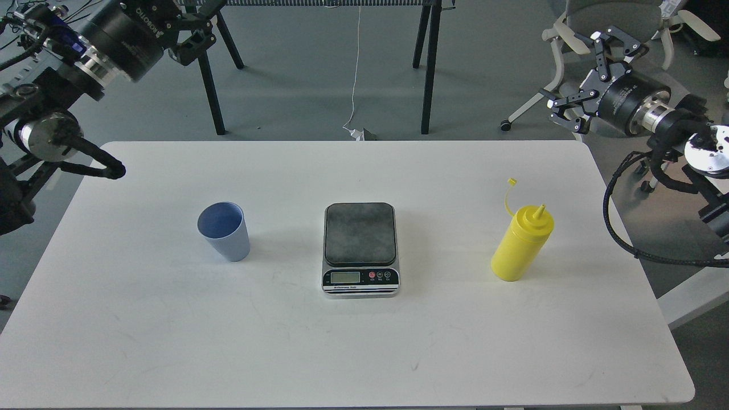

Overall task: Pour seasoning into cup on scale with both arms
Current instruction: 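Move the left gripper down toward the blue cup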

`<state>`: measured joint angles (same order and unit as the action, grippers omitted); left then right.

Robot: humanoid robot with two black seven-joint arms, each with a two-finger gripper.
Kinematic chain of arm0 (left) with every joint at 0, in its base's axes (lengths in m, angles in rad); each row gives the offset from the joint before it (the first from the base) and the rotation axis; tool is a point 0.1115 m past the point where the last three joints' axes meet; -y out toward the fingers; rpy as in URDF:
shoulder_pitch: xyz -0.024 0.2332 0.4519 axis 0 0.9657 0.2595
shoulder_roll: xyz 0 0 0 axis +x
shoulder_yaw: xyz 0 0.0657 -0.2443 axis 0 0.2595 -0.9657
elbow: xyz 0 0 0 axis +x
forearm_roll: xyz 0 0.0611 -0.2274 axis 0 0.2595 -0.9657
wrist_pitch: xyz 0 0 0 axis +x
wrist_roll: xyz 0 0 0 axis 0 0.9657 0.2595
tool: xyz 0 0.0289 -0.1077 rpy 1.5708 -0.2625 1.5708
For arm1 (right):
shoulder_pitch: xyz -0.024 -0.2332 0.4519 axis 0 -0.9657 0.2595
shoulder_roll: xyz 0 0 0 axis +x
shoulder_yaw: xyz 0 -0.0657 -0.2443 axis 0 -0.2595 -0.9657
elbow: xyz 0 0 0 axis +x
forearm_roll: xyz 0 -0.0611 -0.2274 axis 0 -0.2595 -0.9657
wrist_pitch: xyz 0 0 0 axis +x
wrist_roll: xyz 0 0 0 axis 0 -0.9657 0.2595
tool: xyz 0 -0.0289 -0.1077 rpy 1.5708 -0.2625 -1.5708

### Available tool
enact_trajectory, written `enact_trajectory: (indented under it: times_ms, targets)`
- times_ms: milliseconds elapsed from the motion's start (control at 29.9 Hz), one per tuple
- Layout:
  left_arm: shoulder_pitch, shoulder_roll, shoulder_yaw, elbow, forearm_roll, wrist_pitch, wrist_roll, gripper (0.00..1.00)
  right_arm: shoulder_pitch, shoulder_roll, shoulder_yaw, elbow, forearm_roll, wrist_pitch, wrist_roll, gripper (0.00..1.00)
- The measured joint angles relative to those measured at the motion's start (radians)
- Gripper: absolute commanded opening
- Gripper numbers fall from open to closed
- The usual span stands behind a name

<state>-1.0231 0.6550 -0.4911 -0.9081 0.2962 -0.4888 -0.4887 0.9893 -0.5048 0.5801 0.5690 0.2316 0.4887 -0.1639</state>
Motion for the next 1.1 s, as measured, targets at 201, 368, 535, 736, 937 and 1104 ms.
enact_trajectory:
  times_ms: [201, 368, 535, 736, 937, 1104]
  targets:
    - [0.0, -0.001, -0.003, 0.001, 0.001, 0.0, 0.0, 1.0, 0.0, -0.003, 0.006, 0.0, 0.0, 0.0, 0.0, 0.99]
    - [-0.02, -0.007, -0.004, 0.021, -0.022, 0.0, 0.0, 1.0, 0.0, -0.003, 0.013, -0.001, 0.0, 0.0, 0.0, 0.99]
    - [-0.042, -0.012, -0.005, 0.049, -0.055, 0.0, 0.0, 1.0, 0.0, 0.001, 0.014, -0.002, 0.0, 0.0, 0.0, 0.99]
    - [-0.044, -0.011, 0.0, 0.076, -0.003, 0.0, 0.0, 1.0, -0.003, -0.002, 0.014, -0.002, 0.0, 0.0, 0.0, 0.99]
    - [-0.086, 0.028, 0.003, 0.113, 0.291, 0.0, 0.0, 1.0, -0.004, -0.004, 0.014, -0.001, 0.001, 0.0, 0.0, 0.99]
    - [-0.101, 0.092, 0.003, 0.073, 0.641, 0.0, 0.0, 1.0, -0.005, 0.001, 0.013, -0.001, 0.001, 0.0, 0.0, 0.99]
